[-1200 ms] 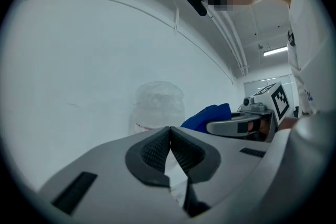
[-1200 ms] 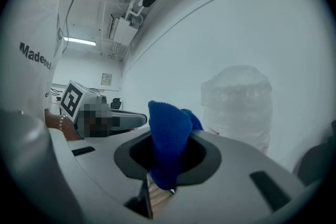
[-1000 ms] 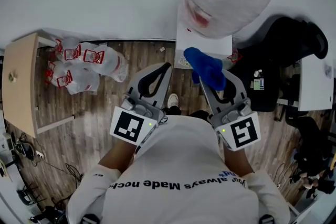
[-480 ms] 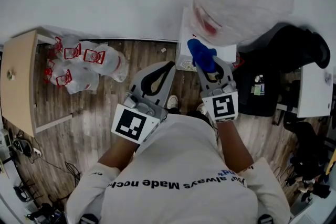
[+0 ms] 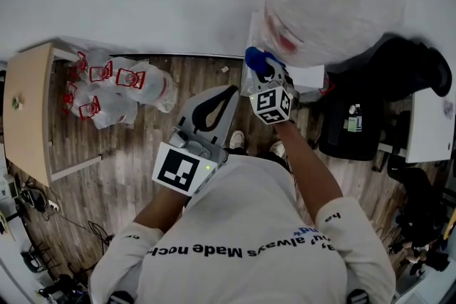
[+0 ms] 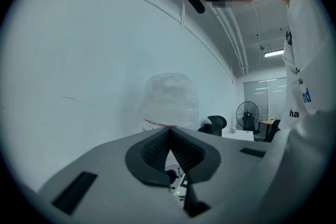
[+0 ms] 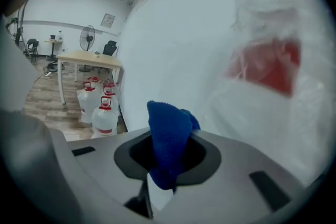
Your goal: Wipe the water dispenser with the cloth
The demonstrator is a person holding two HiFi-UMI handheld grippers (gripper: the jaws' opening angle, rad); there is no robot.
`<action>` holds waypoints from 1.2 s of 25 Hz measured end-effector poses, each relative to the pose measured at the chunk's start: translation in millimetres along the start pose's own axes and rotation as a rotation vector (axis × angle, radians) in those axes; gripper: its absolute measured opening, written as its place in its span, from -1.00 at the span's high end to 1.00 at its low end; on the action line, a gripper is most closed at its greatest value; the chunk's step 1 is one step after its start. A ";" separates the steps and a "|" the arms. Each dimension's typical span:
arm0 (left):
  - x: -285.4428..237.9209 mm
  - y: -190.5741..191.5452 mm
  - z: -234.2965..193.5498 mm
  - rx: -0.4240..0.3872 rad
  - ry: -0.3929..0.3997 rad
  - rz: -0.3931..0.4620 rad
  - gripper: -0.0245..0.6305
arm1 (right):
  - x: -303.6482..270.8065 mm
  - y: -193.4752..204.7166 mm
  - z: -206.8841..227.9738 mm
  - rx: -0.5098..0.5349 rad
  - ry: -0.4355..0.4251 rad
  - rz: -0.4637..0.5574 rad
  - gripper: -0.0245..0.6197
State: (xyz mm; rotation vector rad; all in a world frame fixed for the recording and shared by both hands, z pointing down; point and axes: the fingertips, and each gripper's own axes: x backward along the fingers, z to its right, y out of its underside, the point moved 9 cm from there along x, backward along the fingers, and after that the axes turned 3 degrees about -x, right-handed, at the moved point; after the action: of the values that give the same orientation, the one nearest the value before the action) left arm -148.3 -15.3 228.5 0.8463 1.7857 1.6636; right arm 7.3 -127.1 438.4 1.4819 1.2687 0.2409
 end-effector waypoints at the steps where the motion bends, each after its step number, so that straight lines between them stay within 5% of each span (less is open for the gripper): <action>1: -0.4 0.7 0.2 0.001 0.000 -0.004 0.87 | -9.6 5.7 -0.2 0.001 0.003 -0.019 0.67; 13: -0.7 8.5 3.8 0.014 0.001 -0.030 0.87 | -77.6 59.5 -2.3 -0.019 -0.021 -0.215 0.67; 30: 14.4 8.1 14.6 0.013 0.008 -0.032 0.87 | -72.0 67.3 -6.5 -0.102 -0.087 -0.246 0.69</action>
State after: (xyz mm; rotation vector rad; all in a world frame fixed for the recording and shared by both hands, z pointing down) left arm -145.9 5.3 235.7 0.8139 1.8080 1.6391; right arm 11.3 -167.0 528.7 1.2234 1.3339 0.0767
